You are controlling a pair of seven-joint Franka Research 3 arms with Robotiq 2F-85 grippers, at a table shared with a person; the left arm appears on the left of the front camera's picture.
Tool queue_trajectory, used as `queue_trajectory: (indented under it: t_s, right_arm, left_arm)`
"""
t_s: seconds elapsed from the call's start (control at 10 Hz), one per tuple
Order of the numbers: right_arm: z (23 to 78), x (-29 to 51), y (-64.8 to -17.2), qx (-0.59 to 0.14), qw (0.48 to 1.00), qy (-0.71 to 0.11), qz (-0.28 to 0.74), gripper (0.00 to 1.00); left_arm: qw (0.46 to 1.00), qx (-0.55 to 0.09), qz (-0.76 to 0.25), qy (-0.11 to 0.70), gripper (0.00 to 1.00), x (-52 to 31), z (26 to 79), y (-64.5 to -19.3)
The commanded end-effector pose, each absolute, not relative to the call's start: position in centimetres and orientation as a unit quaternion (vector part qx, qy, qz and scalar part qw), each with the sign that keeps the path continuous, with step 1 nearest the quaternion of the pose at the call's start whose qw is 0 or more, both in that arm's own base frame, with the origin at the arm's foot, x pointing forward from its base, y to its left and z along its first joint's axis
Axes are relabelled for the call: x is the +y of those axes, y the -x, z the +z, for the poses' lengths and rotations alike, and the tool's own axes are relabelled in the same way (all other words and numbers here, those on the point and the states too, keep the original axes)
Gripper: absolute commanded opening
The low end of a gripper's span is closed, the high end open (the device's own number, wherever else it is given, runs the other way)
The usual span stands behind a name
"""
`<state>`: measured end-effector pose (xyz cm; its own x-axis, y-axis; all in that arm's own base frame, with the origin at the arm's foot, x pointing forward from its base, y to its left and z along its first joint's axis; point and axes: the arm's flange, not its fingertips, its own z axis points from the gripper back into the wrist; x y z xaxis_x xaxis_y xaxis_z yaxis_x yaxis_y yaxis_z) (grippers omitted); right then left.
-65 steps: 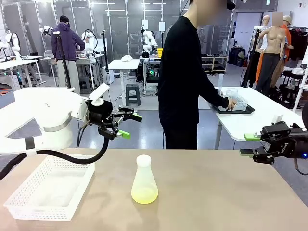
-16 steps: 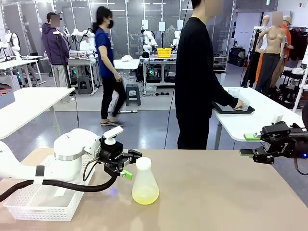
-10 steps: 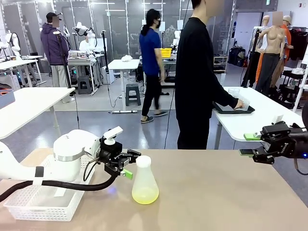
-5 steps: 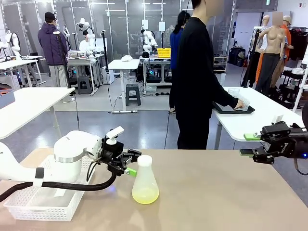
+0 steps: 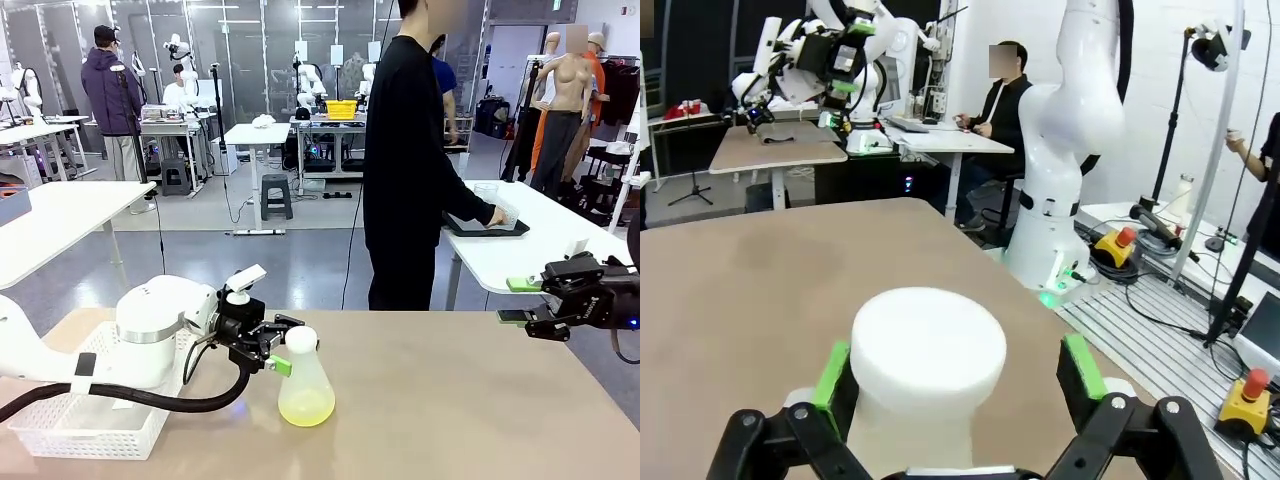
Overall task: Prepare the solutions needed for the experiment.
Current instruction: When the human places the Big flask in the center of the table, pick up the Big flask and place it in the left Organizing basket.
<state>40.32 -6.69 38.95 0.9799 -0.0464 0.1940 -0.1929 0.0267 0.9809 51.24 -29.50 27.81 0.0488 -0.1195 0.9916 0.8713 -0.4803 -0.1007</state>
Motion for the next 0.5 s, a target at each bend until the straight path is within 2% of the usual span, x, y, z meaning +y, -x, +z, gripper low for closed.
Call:
queue_trajectory:
  t_s: [0.0,0.4]
  right_arm:
    - [39.1,-6.7,-40.4,-0.088,0.71,-0.697,0.054,0.64]
    - [39.1,-6.7,-40.4,-0.088,0.71,-0.697,0.054,0.64]
  left_arm:
    - [0.399,-0.317,-0.616,0.601,1.0,-38.2,26.3,-56.0]
    - [0.407,-0.309,-0.625,0.59,1.0,-40.1,24.5,-58.8]
